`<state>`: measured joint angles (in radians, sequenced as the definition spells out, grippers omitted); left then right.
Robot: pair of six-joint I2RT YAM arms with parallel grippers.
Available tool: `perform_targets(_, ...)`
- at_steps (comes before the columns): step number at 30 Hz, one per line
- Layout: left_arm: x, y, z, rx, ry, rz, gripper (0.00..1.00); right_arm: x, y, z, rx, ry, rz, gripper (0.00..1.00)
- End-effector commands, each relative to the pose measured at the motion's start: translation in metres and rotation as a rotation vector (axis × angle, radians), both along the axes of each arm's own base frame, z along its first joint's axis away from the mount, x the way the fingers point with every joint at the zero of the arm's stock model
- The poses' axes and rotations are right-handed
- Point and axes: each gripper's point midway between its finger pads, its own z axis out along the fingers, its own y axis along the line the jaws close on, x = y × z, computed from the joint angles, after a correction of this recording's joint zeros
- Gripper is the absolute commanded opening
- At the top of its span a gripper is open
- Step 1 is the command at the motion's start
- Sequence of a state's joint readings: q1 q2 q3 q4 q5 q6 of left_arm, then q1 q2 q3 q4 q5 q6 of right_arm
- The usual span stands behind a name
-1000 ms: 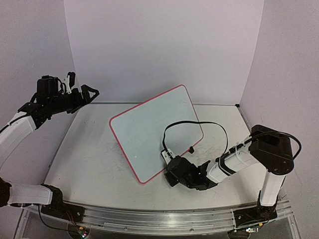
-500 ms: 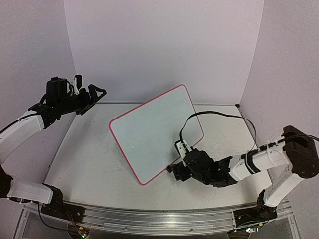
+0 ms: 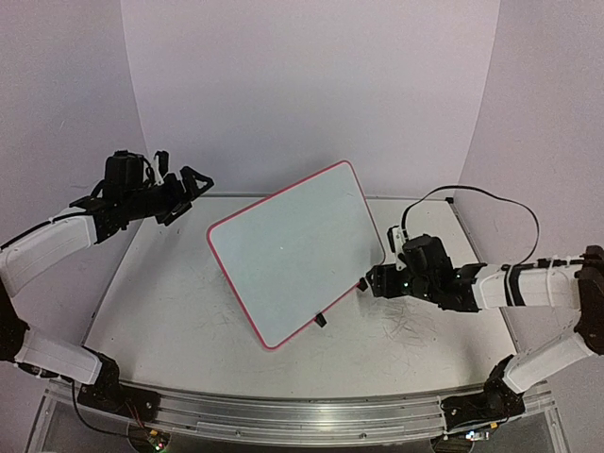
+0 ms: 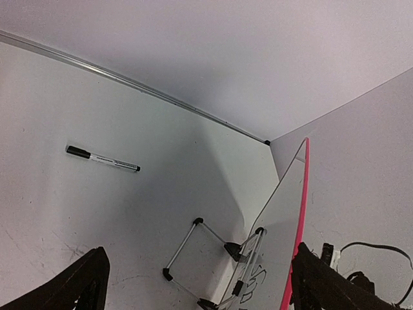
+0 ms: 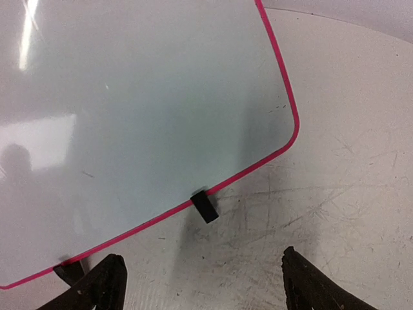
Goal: Write a sentence on the whiteboard
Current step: Move the whiteboard to the center of the board.
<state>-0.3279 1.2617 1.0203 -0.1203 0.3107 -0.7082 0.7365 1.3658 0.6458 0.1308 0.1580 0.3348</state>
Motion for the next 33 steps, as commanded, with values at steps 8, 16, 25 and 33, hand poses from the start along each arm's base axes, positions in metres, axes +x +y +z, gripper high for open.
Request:
perform_targets(8, -0.004, 0.005, 0.027, 0.003, -0.108, 0.011, 0.99, 0.023, 0.004, -0.047, -0.135, 0.159, 0.065, 0.55)
perform_targets(16, -0.005, 0.006, 0.028, 0.021, -0.118, 0.013, 1.0, 0.031, 0.02, -0.073, -0.19, 0.204, 0.144, 0.55)
perform_targets(25, -0.006, 0.009, 0.03, 0.044, -0.126, 0.019, 1.0, 0.048, 0.042, -0.08, -0.157, 0.165, 0.206, 0.48)
perform_targets(33, -0.008, 0.012, 0.031, 0.056, -0.125, 0.027, 1.0, 0.061, 0.035, -0.074, -0.163, 0.09, 0.132, 0.36)
